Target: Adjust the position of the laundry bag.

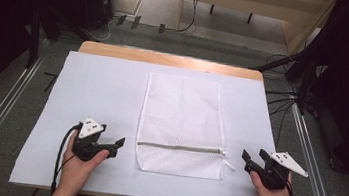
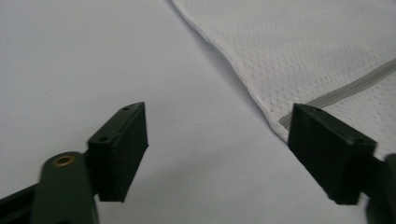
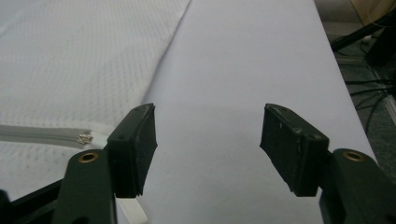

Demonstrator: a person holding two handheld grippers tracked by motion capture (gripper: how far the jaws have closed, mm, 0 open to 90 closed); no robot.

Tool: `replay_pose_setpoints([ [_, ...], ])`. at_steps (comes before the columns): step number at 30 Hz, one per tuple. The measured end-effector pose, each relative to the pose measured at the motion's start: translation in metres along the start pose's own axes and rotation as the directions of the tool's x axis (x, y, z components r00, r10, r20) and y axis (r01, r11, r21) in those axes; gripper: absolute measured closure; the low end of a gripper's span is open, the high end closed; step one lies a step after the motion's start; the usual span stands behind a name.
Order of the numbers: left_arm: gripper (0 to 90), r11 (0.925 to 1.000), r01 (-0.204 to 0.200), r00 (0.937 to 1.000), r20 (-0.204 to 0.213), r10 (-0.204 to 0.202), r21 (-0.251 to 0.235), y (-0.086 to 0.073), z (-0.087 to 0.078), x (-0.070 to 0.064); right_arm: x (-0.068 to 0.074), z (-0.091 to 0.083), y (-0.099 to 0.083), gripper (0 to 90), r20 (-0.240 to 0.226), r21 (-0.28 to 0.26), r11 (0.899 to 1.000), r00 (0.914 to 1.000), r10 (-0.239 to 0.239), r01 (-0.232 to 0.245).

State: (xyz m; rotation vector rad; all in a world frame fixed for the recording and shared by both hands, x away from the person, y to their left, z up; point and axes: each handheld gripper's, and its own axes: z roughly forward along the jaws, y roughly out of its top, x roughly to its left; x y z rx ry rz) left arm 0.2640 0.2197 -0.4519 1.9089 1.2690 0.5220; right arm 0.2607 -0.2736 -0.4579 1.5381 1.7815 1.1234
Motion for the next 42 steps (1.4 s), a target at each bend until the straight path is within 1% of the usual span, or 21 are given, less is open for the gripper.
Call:
replay_pose_setpoints([
  [1,28.9,0.9998,0.002,1.0000,-0.002,-0.002,0.021,0.004,0.010,-0.005,0.001,0.001,0.003,36.8,-0.033,0.006,1.000,0.9993,0.018,-0.017],
  [2,31.7,0.9998,0.002,1.0000,-0.002,-0.002,0.021,0.004,0.010,-0.005,0.001,0.001,0.003,36.8,-0.033,0.006,1.000,0.9993,0.018,-0.017],
  [3,33.6,0.9995,0.006,0.9999,0.009,-0.006,0.033,0.007,0.019,-0.010,0.002,0.002,0.004,35.5,-0.050,0.018,1.000,0.9984,0.025,-0.024],
  [4,35.4,0.9995,0.006,0.9999,0.009,-0.006,0.033,0.007,0.019,-0.010,0.002,0.002,0.004,35.5,-0.050,0.018,1.000,0.9984,0.025,-0.024],
  [7,39.0,0.9990,0.005,0.9995,0.032,-0.007,0.044,0.012,0.036,-0.020,0.004,0.006,0.000,33.7,-0.048,0.044,0.999,0.9987,0.020,-0.018],
  [8,40.3,0.9991,0.009,0.9997,0.021,-0.010,0.041,0.013,0.040,-0.024,0.004,0.006,0.000,33.5,-0.050,0.043,0.999,0.9986,0.019,-0.017],
  [10,41.9,0.9990,0.003,0.9997,0.025,-0.005,0.044,0.013,0.043,-0.027,0.004,0.006,0.000,33.5,-0.049,0.043,0.999,0.9985,0.022,-0.020],
  [13,43.6,0.9971,-0.049,0.9987,0.019,0.048,0.058,0.013,0.049,-0.038,0.002,0.003,-0.001,33.6,-0.043,0.030,0.999,0.9987,0.026,-0.025],
  [16,46.4,0.9958,-0.054,0.9983,0.027,0.052,0.073,0.013,0.052,-0.040,0.002,0.003,-0.003,33.7,-0.043,0.036,0.999,0.9988,0.026,-0.024],
  [18,51.5,0.9942,-0.061,0.9978,0.032,0.058,0.088,0.014,0.053,-0.043,0.003,0.004,-0.005,33.8,-0.051,0.050,0.998,0.9982,0.033,-0.030],
  [19,54.7,0.9935,-0.072,0.9970,0.033,0.070,0.087,0.013,0.054,-0.046,0.004,0.004,-0.006,33.7,-0.056,0.054,0.998,0.9981,0.025,-0.022],
  [20,56.1,0.9912,-0.096,0.9954,0.015,0.095,0.091,0.013,0.055,-0.049,0.004,0.005,-0.007,33.8,-0.058,0.058,0.998,0.9980,0.024,-0.021],
  [21,57.7,0.9909,-0.103,0.9946,0.023,0.101,0.088,0.013,0.055,-0.051,0.005,0.005,-0.007,33.8,-0.066,0.063,0.998,0.9975,0.024,-0.020],
  [22,62.1,0.9909,-0.103,0.9946,0.023,0.101,0.088,0.013,0.055,-0.051,0.005,0.005,-0.007,33.8,-0.066,0.063,0.998,0.9975,0.024,-0.020],
  [24,65.0,0.9895,-0.107,0.9939,0.037,0.104,0.097,0.014,0.055,-0.050,0.007,0.006,-0.008,33.8,-0.066,0.072,0.997,0.9976,0.019,-0.015],
  [25,70.2,0.9886,-0.109,0.9931,0.055,0.103,0.104,0.015,0.055,-0.049,0.008,0.008,-0.008,33.8,-0.070,0.075,0.997,0.9973,0.021,-0.015],
  [29,88.8,0.9899,-0.106,0.9921,0.077,0.099,0.094,0.014,0.055,-0.048,0.010,0.009,-0.008,34.0,-0.075,0.076,0.997,0.9970,0.023,-0.017],
  [31,90.0,0.9865,-0.135,0.9896,0.062,0.130,0.093,0.013,0.053,-0.051,0.012,0.009,-0.008,34.1,-0.080,0.081,0.997,0.9966,0.018,-0.012],
  [32,90.0,0.9865,-0.135,0.9896,0.062,0.130,0.093,0.013,0.053,-0.051,0.012,0.009,-0.008,34.1,-0.080,0.081,0.997,0.9966,0.018,-0.012],
  [38,90.0,0.9902,-0.085,0.9944,0.072,0.078,0.110,0.010,0.042,-0.038,0.015,0.008,-0.008,34.0,-0.090,0.075,0.997,0.9960,-0.005,0.011],
  [42,90.0,0.9905,-0.075,0.9955,0.066,0.067,0.115,0.006,0.034,-0.030,0.015,0.007,-0.008,34.0,-0.095,0.074,0.997,0.9954,0.001,0.006],
])
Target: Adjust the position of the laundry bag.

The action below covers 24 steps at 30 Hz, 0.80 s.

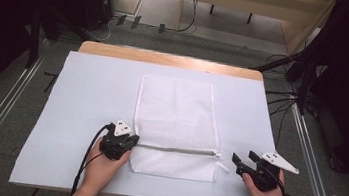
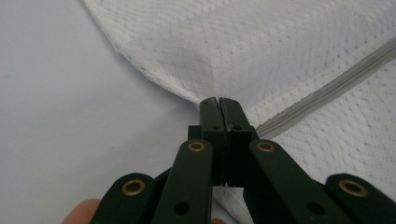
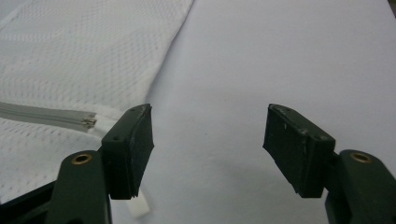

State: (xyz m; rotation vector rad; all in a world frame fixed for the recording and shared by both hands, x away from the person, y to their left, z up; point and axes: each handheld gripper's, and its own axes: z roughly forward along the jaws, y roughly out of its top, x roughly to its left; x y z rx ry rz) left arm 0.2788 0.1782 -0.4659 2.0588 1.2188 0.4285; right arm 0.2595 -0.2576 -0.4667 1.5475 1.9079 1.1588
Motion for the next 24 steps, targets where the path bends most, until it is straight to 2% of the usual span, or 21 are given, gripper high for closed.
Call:
replay_pose_setpoints([
  [5,90.0,0.9997,0.022,0.9995,-0.022,-0.021,0.009,-0.011,-0.014,0.010,0.006,0.000,0.000,33.6,-0.019,-0.003,1.000,0.9998,-0.009,0.009],
  [13,90.0,0.9971,0.077,0.9960,-0.046,-0.076,-0.001,-0.018,-0.030,0.031,0.028,-0.002,-0.002,33.1,-0.085,0.005,0.999,0.9952,-0.049,0.049],
  [16,89.1,0.9962,0.087,0.9956,-0.036,-0.087,-0.001,-0.020,-0.032,0.034,0.034,-0.004,-0.004,31.1,-0.076,0.003,0.998,0.9955,-0.056,0.056],
  [17,86.8,0.9957,0.092,0.9957,-0.005,-0.092,-0.007,-0.022,-0.034,0.036,0.038,-0.007,-0.008,31.1,-0.070,0.000,0.998,0.9957,-0.061,0.061],
  [18,82.6,0.9957,0.092,0.9957,-0.005,-0.092,-0.007,-0.022,-0.034,0.036,0.038,-0.007,-0.008,31.1,-0.070,0.000,0.998,0.9957,-0.061,0.061],
  [19,76.3,0.9950,0.094,0.9956,0.004,-0.094,-0.033,-0.022,-0.036,0.037,0.042,-0.010,-0.013,31.1,-0.072,0.001,0.997,0.9949,-0.071,0.071],
  [20,69.3,0.9936,0.100,0.9950,0.001,-0.100,-0.052,-0.023,-0.037,0.038,0.043,-0.011,-0.015,31.1,-0.075,0.003,0.997,0.9943,-0.076,0.076],
  [21,62.5,0.9936,0.100,0.9950,0.001,-0.100,-0.052,-0.023,-0.037,0.038,0.043,-0.011,-0.015,31.1,-0.075,0.003,0.997,0.9943,-0.076,0.076],
  [22,62.5,0.9922,0.105,0.9944,-0.005,-0.106,-0.066,-0.022,-0.038,0.038,0.045,-0.013,-0.017,31.2,-0.081,0.002,0.997,0.9939,-0.074,0.075],
  [24,49.8,0.9904,0.110,0.9933,-0.026,-0.113,-0.083,-0.022,-0.041,0.037,0.047,-0.016,-0.018,31.4,-0.098,-0.013,0.998,0.9928,-0.070,0.069],
])
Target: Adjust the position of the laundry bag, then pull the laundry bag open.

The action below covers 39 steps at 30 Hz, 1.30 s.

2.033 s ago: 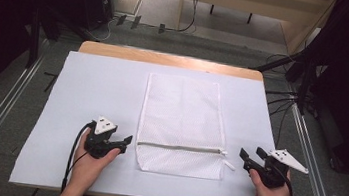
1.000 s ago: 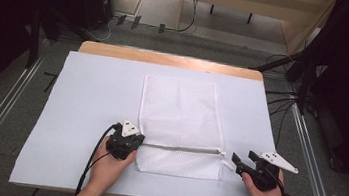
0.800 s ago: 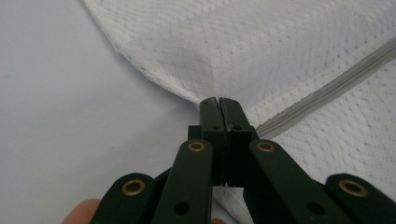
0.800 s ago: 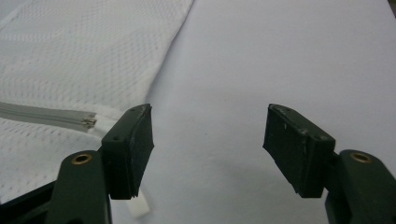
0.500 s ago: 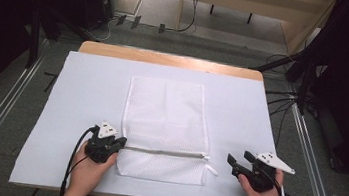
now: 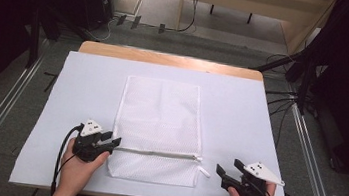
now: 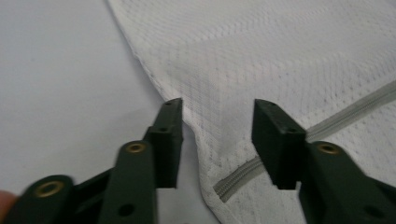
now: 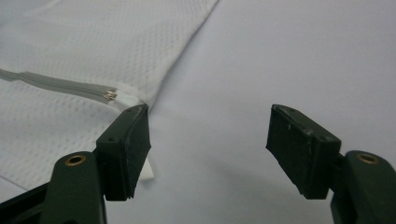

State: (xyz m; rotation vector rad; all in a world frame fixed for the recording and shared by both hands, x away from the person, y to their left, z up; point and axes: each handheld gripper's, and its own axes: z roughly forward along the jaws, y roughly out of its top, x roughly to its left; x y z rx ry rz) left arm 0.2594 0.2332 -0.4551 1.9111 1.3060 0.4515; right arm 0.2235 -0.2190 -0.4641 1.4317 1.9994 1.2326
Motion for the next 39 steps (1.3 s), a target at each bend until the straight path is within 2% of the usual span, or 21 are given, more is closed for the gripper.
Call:
replay_pose_setpoints([
  [2,39.2,0.9997,0.004,1.0000,-0.006,-0.004,-0.025,0.001,-0.003,-0.001,0.003,0.002,0.002,31.1,0.004,-0.033,0.999,0.9998,0.020,-0.020],
  [4,31.9,0.9991,0.009,0.9999,0.005,-0.009,-0.041,0.002,-0.005,-0.004,0.004,0.003,0.002,32.6,0.001,-0.035,0.999,0.9997,0.023,-0.023],
  [5,29.9,0.9987,0.007,1.0000,0.007,-0.007,-0.051,0.003,-0.006,-0.006,0.006,0.005,0.002,36.1,-0.024,-0.034,0.999,0.9996,0.015,-0.016],
  [8,28.3,0.9969,-0.011,0.9999,-0.001,0.010,-0.078,0.004,-0.011,-0.014,0.010,0.010,0.001,35.8,-0.048,-0.014,1.000,0.9988,0.004,-0.004],
  [14,30.8,0.9920,0.036,0.9993,0.007,-0.036,-0.121,0.007,-0.016,-0.019,0.015,0.021,-0.002,32.0,-0.066,0.000,1.000,0.9978,-0.006,0.006],
  [16,32.1,0.9933,0.018,0.9996,0.024,-0.015,-0.114,0.008,-0.015,-0.025,0.019,0.025,-0.003,31.2,-0.093,0.022,1.000,0.9956,-0.002,0.004],
  [19,34.0,0.9944,0.008,0.9995,0.031,-0.004,-0.105,0.007,-0.013,-0.029,0.022,0.027,-0.003,31.4,-0.106,0.037,0.999,0.9943,0.008,-0.004],
  [21,39.3,0.9942,-0.004,0.9991,0.042,0.008,-0.108,0.006,-0.012,-0.034,0.024,0.028,-0.002,30.9,-0.120,0.042,0.999,0.9926,0.014,-0.009],
  [23,43.5,0.9946,-0.023,0.9970,0.071,0.031,-0.101,0.006,-0.008,-0.043,0.027,0.032,-0.003,29.9,-0.137,0.053,0.999,0.9905,0.000,0.007],
  [24,44.8,0.9946,-0.023,0.9970,0.071,0.031,-0.101,0.006,-0.008,-0.043,0.027,0.032,-0.003,29.9,-0.137,0.053,0.999,0.9905,0.000,0.007],
  [30,50.5,0.9950,-0.060,0.9878,0.138,0.071,-0.079,0.005,0.000,-0.060,0.030,0.039,-0.006,29.4,-0.175,0.099,0.995,0.9846,0.007,0.011],
  [31,53.0,0.9949,-0.074,0.9832,0.162,0.084,-0.068,0.005,0.003,-0.064,0.031,0.041,-0.006,29.4,-0.175,0.107,0.994,0.9845,0.000,0.018],
  [39,55.1,0.9943,-0.091,0.9737,0.205,0.100,-0.055,0.005,0.009,-0.077,0.037,0.046,-0.008,31.2,-0.183,0.117,0.993,0.9830,-0.014,0.036],
])
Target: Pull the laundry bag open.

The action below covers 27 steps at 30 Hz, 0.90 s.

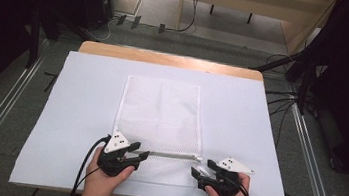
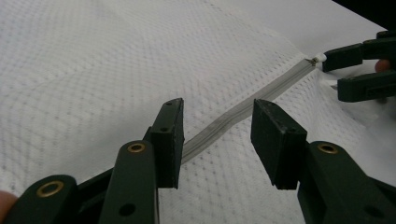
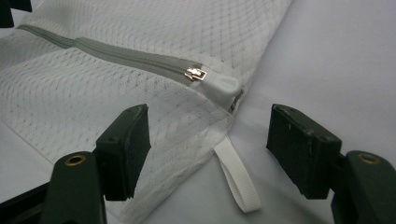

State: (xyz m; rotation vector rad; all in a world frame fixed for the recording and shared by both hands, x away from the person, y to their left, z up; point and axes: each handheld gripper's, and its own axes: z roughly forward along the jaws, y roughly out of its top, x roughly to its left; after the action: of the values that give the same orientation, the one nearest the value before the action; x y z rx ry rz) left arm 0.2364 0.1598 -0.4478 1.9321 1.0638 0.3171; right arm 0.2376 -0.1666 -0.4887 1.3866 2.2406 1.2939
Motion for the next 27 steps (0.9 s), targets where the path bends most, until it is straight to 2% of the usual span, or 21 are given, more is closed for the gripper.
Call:
replay_pose_setpoints([
  [5,55.8,0.9999,-0.011,0.9998,0.015,0.011,0.012,0.000,0.003,-0.005,0.007,0.009,0.001,35.8,0.012,-0.018,0.998,0.9986,-0.052,0.052],
  [8,56.0,0.9998,-0.014,0.9997,0.020,0.014,0.012,-0.001,0.004,-0.006,0.008,0.011,0.002,39.1,0.024,-0.015,0.998,0.9980,-0.058,0.059],
  [9,56.2,0.9997,-0.018,0.9997,0.020,0.017,0.016,-0.001,0.004,-0.006,0.009,0.011,0.002,44.6,0.038,-0.012,0.998,0.9975,-0.060,0.061],
  [10,56.2,0.9998,-0.015,0.9996,0.023,0.015,0.016,-0.001,0.005,-0.007,0.009,0.011,0.002,44.6,0.038,-0.012,0.998,0.9975,-0.060,0.061],
  [11,56.2,0.9998,-0.014,0.9996,0.024,0.014,0.016,-0.001,0.005,-0.007,0.010,0.011,0.002,47.5,0.055,-0.015,0.998,0.9967,-0.059,0.060],
  [12,56.2,0.9998,-0.010,0.9996,0.026,0.010,0.016,-0.001,0.005,-0.007,0.012,0.011,0.002,55.7,0.100,-0.016,0.998,0.9928,-0.066,0.068],
  [13,56.2,0.9999,-0.004,0.9995,0.030,0.003,0.017,-0.001,0.005,-0.007,0.012,0.011,0.002,55.7,0.100,-0.016,0.998,0.9928,-0.066,0.068],
  [14,56.1,0.9998,0.003,0.9989,0.046,-0.004,0.019,-0.001,0.007,-0.007,0.015,0.012,0.002,59.4,0.137,-0.012,0.997,0.9881,-0.070,0.073],
  [15,56.0,0.9998,0.003,0.9989,0.046,-0.004,0.019,-0.001,0.007,-0.007,0.015,0.012,0.002,59.4,0.137,-0.012,0.997,0.9881,-0.070,0.073],
  [16,56.0,0.9998,0.001,0.9988,0.048,-0.002,0.021,-0.001,0.007,-0.008,0.017,0.012,0.001,64.3,0.161,-0.014,0.997,0.9845,-0.069,0.072],
  [19,56.0,0.9998,-0.002,0.9985,0.054,0.001,0.022,-0.001,0.008,-0.009,0.018,0.012,0.000,69.2,0.181,-0.020,0.998,0.9815,-0.063,0.068],
  [22,55.7,0.9997,-0.002,0.9984,0.056,0.000,0.024,0.000,0.009,-0.010,0.022,0.012,0.000,80.1,0.202,-0.010,0.996,0.9762,-0.081,0.084],
  [24,54.6,0.9997,0.011,0.9983,0.057,-0.012,0.020,0.000,0.009,-0.010,0.023,0.011,0.001,85.2,0.195,-0.004,0.996,0.9769,-0.089,0.091],
  [27,54.7,0.9996,0.013,0.9980,0.062,-0.015,0.025,0.002,0.012,-0.010,0.022,0.011,0.001,86.4,0.185,-0.003,0.996,0.9788,-0.087,0.089],
])
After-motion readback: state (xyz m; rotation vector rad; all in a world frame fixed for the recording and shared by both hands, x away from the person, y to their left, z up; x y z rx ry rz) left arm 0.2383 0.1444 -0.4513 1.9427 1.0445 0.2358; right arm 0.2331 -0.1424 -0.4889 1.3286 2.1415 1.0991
